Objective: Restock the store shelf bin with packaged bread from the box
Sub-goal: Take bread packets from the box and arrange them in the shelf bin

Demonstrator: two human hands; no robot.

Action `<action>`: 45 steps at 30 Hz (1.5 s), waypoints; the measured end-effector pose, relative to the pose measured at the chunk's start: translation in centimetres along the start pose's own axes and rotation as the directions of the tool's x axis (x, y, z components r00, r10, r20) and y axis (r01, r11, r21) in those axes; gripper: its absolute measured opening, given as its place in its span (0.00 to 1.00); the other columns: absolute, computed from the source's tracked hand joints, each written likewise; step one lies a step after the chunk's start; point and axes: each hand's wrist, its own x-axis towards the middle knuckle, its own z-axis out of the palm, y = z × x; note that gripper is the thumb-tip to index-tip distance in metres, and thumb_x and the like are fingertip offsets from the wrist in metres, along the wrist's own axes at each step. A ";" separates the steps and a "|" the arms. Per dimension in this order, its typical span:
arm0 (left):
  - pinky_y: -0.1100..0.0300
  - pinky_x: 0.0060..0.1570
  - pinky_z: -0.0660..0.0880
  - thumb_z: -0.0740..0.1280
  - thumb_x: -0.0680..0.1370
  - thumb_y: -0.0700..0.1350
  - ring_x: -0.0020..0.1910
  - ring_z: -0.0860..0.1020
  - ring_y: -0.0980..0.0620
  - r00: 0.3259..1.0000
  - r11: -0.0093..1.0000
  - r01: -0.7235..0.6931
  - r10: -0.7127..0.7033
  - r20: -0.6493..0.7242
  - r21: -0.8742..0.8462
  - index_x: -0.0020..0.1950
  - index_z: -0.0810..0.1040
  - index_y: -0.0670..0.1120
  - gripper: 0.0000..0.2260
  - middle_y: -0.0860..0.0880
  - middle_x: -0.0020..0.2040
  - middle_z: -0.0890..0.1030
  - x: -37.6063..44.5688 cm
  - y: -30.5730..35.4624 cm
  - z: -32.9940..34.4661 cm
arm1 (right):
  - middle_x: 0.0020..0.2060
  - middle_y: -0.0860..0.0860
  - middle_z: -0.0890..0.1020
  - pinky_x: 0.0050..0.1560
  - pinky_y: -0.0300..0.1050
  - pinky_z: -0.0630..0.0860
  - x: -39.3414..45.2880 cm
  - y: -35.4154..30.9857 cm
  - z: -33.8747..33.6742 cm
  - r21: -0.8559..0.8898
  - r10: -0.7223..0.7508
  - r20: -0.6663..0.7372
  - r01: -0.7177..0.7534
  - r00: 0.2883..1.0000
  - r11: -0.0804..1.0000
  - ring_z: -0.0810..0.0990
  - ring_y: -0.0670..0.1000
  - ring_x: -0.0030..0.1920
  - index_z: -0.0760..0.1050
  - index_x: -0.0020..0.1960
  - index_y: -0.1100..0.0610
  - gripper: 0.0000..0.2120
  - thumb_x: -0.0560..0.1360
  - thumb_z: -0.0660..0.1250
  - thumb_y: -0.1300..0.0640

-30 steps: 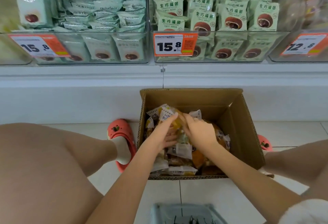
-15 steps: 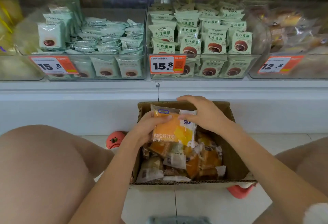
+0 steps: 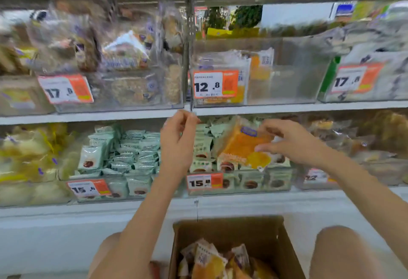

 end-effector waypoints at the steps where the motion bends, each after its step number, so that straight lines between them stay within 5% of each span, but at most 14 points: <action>1: 0.55 0.39 0.68 0.57 0.78 0.53 0.38 0.74 0.46 0.994 0.989 -0.102 0.106 -0.029 0.107 0.40 0.75 0.43 0.16 0.46 0.35 0.76 1.8 0.5 0.6 | 0.31 0.46 0.72 0.38 0.43 0.64 0.8 -0.6 -2.5 -0.006 -0.022 -0.086 0.022 0.996 1.000 0.70 0.46 0.34 0.71 0.38 0.56 0.17 0.63 0.74 0.46; 5: 0.58 0.41 0.61 0.55 0.79 0.43 0.42 0.72 0.45 0.843 0.724 -0.493 0.534 0.061 0.482 0.45 0.75 0.41 0.11 0.47 0.40 0.75 8.2 2.4 4.4 | 0.31 0.43 0.73 0.32 0.27 0.65 4.8 -2.4 -11.5 -0.102 -0.080 -0.349 0.047 0.934 0.994 0.73 0.37 0.32 0.74 0.43 0.57 0.14 0.65 0.75 0.52; 8: 0.51 0.61 0.66 0.56 0.78 0.43 0.58 0.74 0.42 0.781 0.590 -0.591 0.590 0.206 0.551 0.58 0.77 0.39 0.15 0.41 0.58 0.79 11.1 1.7 8.6 | 0.36 0.51 0.76 0.37 0.31 0.67 9.0 -1.7 -16.0 -0.263 -0.140 -0.479 0.010 0.866 0.965 0.74 0.47 0.39 0.76 0.46 0.57 0.13 0.66 0.77 0.55; 11: 0.46 0.68 0.60 0.55 0.79 0.47 0.65 0.72 0.43 0.780 0.466 -0.570 0.566 0.267 0.676 0.63 0.76 0.42 0.18 0.43 0.63 0.77 12.0 -0.5 11.0 | 0.42 0.52 0.78 0.47 0.47 0.72 14.0 0.2 -17.8 -0.426 -0.127 -0.463 -0.095 0.877 0.899 0.76 0.54 0.47 0.77 0.50 0.55 0.16 0.66 0.76 0.50; 14: 0.50 0.62 0.65 0.56 0.79 0.47 0.54 0.73 0.44 0.707 0.371 -0.583 0.670 0.227 0.723 0.56 0.76 0.42 0.13 0.44 0.50 0.80 12.4 -2.7 11.9 | 0.48 0.50 0.77 0.46 0.47 0.71 18.9 3.4 -17.4 -0.575 0.010 -0.305 -0.192 0.952 0.795 0.75 0.53 0.51 0.75 0.53 0.52 0.17 0.68 0.75 0.48; 19: 0.51 0.58 0.66 0.55 0.80 0.47 0.50 0.71 0.45 0.666 0.335 -0.532 0.733 0.140 0.778 0.55 0.73 0.43 0.11 0.45 0.47 0.79 12.6 -3.5 12.7 | 0.54 0.50 0.77 0.50 0.47 0.71 25.5 8.3 -15.0 -0.601 0.162 -0.117 -0.200 0.980 0.774 0.72 0.50 0.51 0.75 0.52 0.51 0.18 0.67 0.76 0.50; 24: 0.51 0.59 0.66 0.53 0.80 0.48 0.51 0.71 0.46 0.674 0.353 -0.546 0.723 0.148 0.760 0.56 0.73 0.44 0.13 0.46 0.48 0.80 12.5 -3.9 12.7 | 0.46 0.50 0.77 0.41 0.43 0.67 29.4 11.1 -13.2 -0.583 0.204 -0.037 -0.187 0.978 0.790 0.73 0.52 0.47 0.75 0.49 0.54 0.17 0.66 0.77 0.49; 28: 0.52 0.61 0.65 0.54 0.80 0.48 0.52 0.71 0.47 0.665 0.348 -0.550 0.733 0.145 0.759 0.56 0.72 0.44 0.13 0.46 0.49 0.80 12.6 -4.0 12.8 | 0.47 0.53 0.70 0.42 0.43 0.63 30.0 11.6 -11.9 -0.544 0.145 -0.186 -0.225 0.972 0.809 0.70 0.54 0.49 0.69 0.54 0.56 0.27 0.63 0.79 0.50; 31: 0.51 0.61 0.65 0.54 0.80 0.48 0.52 0.71 0.46 0.655 0.347 -0.554 0.742 0.140 0.757 0.56 0.73 0.44 0.13 0.46 0.49 0.80 12.6 -4.0 12.8 | 0.47 0.55 0.74 0.42 0.44 0.61 30.1 12.1 -11.3 -0.542 0.120 -0.201 -0.212 0.972 0.813 0.69 0.56 0.53 0.68 0.48 0.56 0.24 0.62 0.79 0.49; 38: 0.51 0.61 0.65 0.54 0.80 0.47 0.53 0.71 0.46 0.662 0.340 -0.567 0.730 0.170 0.750 0.58 0.72 0.43 0.13 0.46 0.50 0.80 12.7 -4.1 12.8 | 0.56 0.55 0.68 0.60 0.54 0.68 29.6 11.7 -11.4 -0.537 0.244 -0.234 -0.334 0.941 0.774 0.62 0.58 0.62 0.68 0.53 0.49 0.27 0.62 0.77 0.42; 41: 0.50 0.63 0.64 0.55 0.79 0.47 0.54 0.71 0.46 0.681 0.352 -0.581 0.705 0.201 0.734 0.59 0.72 0.43 0.13 0.45 0.51 0.80 12.6 -4.1 12.6 | 0.60 0.57 0.69 0.62 0.56 0.67 28.1 9.5 -12.0 -0.516 0.212 -0.283 -0.334 0.936 0.789 0.62 0.61 0.66 0.69 0.56 0.50 0.21 0.69 0.73 0.45; 45: 0.51 0.70 0.58 0.56 0.78 0.46 0.60 0.70 0.45 0.727 0.411 -0.607 0.633 0.266 0.679 0.64 0.70 0.41 0.17 0.43 0.57 0.79 12.3 -3.4 11.9 | 0.53 0.54 0.77 0.61 0.52 0.67 23.8 5.9 -12.4 -0.357 -0.018 -0.454 -0.163 0.891 0.920 0.70 0.60 0.62 0.70 0.47 0.45 0.08 0.73 0.64 0.57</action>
